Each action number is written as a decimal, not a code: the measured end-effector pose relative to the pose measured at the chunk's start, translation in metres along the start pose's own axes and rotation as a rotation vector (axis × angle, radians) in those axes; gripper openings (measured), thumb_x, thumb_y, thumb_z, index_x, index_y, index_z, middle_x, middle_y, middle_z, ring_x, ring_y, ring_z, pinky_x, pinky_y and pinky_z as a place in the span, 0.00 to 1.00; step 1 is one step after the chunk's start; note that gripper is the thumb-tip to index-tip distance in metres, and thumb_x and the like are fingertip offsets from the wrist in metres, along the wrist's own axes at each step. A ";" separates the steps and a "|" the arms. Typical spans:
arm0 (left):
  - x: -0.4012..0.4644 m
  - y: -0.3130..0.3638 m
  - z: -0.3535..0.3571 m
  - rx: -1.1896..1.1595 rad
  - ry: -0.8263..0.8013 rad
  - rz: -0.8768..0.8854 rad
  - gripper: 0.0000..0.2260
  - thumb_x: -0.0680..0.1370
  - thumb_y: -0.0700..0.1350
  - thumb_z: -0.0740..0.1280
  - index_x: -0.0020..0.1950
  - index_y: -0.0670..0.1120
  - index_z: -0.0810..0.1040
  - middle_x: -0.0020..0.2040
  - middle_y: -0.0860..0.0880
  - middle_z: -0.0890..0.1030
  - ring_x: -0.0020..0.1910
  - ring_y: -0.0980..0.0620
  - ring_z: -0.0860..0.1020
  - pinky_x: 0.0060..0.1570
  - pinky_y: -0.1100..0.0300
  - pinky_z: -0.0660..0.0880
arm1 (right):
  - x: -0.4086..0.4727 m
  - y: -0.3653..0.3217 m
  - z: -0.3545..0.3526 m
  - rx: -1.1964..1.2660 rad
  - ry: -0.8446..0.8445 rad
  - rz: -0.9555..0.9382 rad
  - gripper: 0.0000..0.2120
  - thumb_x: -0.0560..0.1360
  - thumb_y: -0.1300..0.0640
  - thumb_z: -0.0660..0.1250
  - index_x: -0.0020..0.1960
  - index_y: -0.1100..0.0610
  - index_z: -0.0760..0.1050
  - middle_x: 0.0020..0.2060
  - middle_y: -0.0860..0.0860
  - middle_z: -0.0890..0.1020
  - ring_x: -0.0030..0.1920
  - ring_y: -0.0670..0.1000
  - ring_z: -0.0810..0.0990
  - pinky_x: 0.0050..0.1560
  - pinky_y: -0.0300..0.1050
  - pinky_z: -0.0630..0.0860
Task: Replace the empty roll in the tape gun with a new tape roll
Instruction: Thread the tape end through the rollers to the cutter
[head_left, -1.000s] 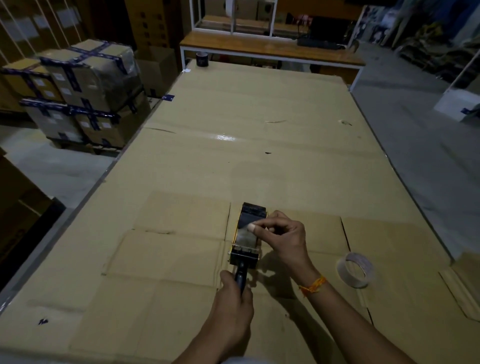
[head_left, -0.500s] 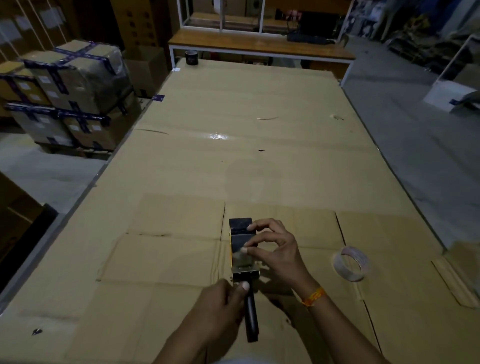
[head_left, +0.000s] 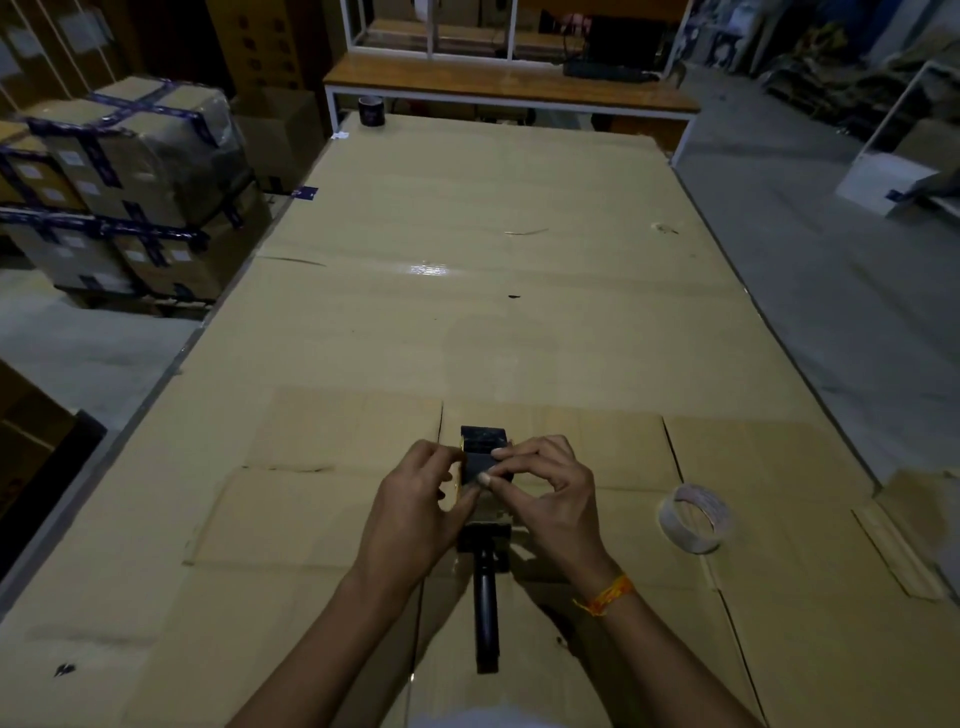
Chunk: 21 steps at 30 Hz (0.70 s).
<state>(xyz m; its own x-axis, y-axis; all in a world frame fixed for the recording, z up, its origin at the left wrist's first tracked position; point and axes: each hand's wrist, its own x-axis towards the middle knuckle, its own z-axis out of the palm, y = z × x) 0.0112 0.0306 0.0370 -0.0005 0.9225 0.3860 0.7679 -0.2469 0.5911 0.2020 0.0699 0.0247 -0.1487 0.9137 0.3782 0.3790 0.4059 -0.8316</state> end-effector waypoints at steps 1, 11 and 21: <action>0.002 -0.002 -0.002 0.022 0.008 0.042 0.14 0.77 0.49 0.79 0.58 0.46 0.84 0.55 0.49 0.83 0.43 0.56 0.81 0.41 0.60 0.84 | 0.001 0.000 0.000 -0.002 0.013 0.001 0.07 0.72 0.54 0.83 0.48 0.52 0.90 0.49 0.41 0.87 0.57 0.46 0.81 0.55 0.48 0.80; 0.003 0.001 0.000 -0.098 0.079 -0.067 0.12 0.72 0.46 0.82 0.52 0.45 0.86 0.51 0.51 0.85 0.47 0.57 0.83 0.45 0.61 0.84 | 0.008 -0.003 0.012 -0.016 0.060 0.021 0.06 0.71 0.55 0.84 0.47 0.52 0.89 0.50 0.43 0.88 0.58 0.46 0.81 0.55 0.46 0.80; 0.011 0.012 0.014 -0.140 0.211 -0.244 0.10 0.73 0.41 0.80 0.45 0.45 0.80 0.44 0.50 0.79 0.42 0.52 0.80 0.41 0.50 0.84 | 0.012 -0.008 0.018 0.073 0.088 0.100 0.06 0.70 0.57 0.84 0.46 0.52 0.90 0.51 0.42 0.89 0.61 0.45 0.83 0.59 0.43 0.80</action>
<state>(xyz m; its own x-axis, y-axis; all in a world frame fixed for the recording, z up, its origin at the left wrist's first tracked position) 0.0288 0.0418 0.0384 -0.3171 0.8813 0.3504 0.6337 -0.0780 0.7697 0.1807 0.0784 0.0284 -0.0314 0.9458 0.3232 0.3200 0.3159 -0.8932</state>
